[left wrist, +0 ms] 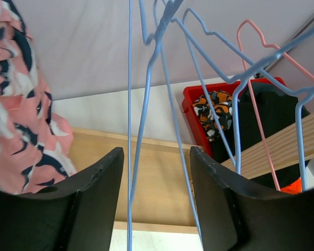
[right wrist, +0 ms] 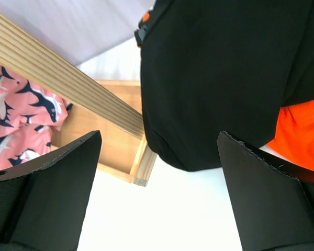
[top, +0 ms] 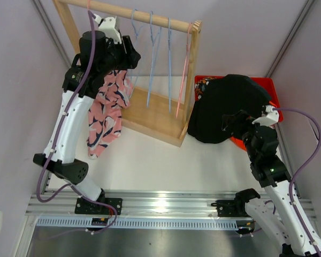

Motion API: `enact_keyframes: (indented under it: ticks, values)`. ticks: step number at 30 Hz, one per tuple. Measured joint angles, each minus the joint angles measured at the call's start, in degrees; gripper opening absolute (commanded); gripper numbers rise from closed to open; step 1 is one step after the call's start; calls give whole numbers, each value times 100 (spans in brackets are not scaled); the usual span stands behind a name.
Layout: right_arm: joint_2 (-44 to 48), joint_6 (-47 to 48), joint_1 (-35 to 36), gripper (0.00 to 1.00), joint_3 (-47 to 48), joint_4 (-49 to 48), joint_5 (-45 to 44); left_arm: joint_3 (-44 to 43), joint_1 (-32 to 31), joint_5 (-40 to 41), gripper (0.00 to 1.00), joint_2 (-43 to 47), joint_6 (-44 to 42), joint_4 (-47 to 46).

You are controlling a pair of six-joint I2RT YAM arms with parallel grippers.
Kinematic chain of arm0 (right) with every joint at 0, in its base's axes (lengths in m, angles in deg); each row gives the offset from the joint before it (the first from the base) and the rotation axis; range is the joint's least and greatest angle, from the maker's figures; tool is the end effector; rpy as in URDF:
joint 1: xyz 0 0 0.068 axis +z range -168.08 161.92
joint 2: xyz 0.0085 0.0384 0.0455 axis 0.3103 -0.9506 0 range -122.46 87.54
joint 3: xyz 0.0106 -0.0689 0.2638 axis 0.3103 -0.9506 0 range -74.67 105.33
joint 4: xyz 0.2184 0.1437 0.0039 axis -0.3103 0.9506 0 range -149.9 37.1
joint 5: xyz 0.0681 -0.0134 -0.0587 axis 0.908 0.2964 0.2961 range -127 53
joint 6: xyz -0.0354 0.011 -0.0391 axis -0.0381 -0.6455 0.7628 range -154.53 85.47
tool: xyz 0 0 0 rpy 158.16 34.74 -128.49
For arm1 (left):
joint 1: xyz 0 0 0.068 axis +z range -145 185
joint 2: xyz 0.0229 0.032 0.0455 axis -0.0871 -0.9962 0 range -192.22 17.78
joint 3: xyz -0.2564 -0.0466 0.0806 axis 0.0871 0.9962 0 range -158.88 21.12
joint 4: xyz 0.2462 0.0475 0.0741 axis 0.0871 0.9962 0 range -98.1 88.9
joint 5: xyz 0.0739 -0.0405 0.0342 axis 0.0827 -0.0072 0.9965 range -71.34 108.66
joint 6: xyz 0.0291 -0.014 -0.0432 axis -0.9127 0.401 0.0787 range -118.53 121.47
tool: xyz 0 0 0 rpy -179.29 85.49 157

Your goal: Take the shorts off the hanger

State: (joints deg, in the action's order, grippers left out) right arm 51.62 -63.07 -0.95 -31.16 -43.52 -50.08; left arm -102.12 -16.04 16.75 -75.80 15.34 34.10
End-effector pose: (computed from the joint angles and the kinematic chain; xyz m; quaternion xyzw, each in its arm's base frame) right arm 0.1443 0.0361 0.3436 0.1487 0.7432 0.1712 0.6295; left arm 0.3045 -0.1185 0.5264 0.0591 0.7778 -0.2000 0.5929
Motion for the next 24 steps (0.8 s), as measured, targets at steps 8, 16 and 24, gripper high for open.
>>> enact_keyframes:
  ticks: [8, 16, 24]
  values:
    - [96, -37, 133, 99, -52, 236, 2, -133, 332, 667, 63, 922, -332, 286]
    - [188, -33, 168, 99, -52, 282, 4, -334, 1388, 678, 69, 1204, -380, 247]
    - [262, 22, 168, 99, -81, 295, 7, -704, 2044, 66, 70, 72, -334, 192]
